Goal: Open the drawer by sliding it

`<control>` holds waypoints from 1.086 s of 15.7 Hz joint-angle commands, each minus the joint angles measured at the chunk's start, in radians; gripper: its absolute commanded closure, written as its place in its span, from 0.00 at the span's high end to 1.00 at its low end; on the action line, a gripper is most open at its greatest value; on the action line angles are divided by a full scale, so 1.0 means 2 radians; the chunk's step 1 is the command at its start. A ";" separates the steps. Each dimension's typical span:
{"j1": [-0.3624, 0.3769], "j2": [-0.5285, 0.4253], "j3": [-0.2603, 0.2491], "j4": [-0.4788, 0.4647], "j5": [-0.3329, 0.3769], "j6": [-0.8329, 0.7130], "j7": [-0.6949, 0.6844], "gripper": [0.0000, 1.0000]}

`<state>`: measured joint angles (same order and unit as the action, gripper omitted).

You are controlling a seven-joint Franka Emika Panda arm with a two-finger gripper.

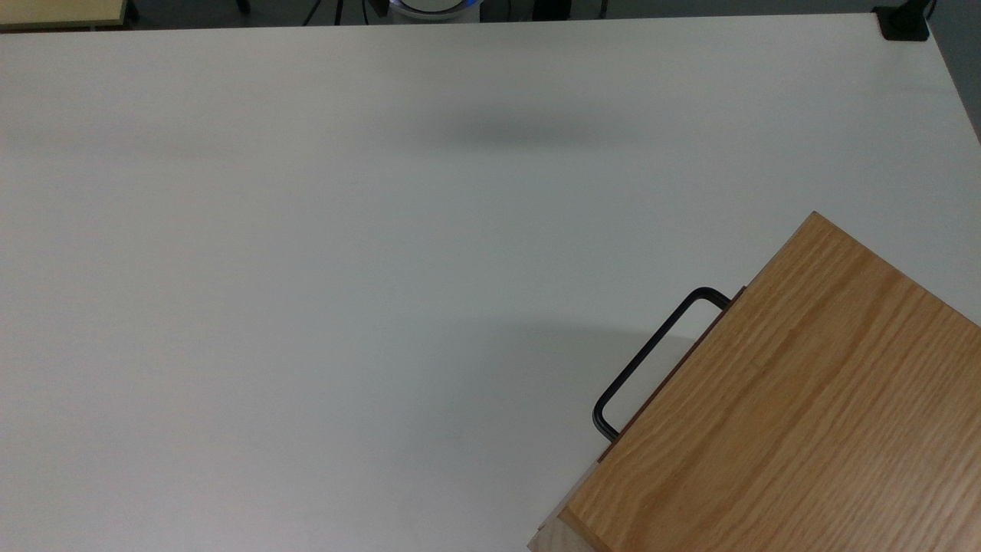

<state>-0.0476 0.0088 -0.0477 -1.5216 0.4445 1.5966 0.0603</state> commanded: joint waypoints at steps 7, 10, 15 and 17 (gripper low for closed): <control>0.033 0.071 0.008 0.006 0.051 0.177 0.176 1.00; 0.063 0.100 0.007 0.008 0.049 0.265 0.211 1.00; 0.112 0.176 0.007 0.051 0.049 0.368 0.225 0.93; 0.121 0.208 0.007 0.076 0.049 0.403 0.253 0.83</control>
<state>0.1610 0.3123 -0.0238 -1.4812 0.5314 2.3263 0.4982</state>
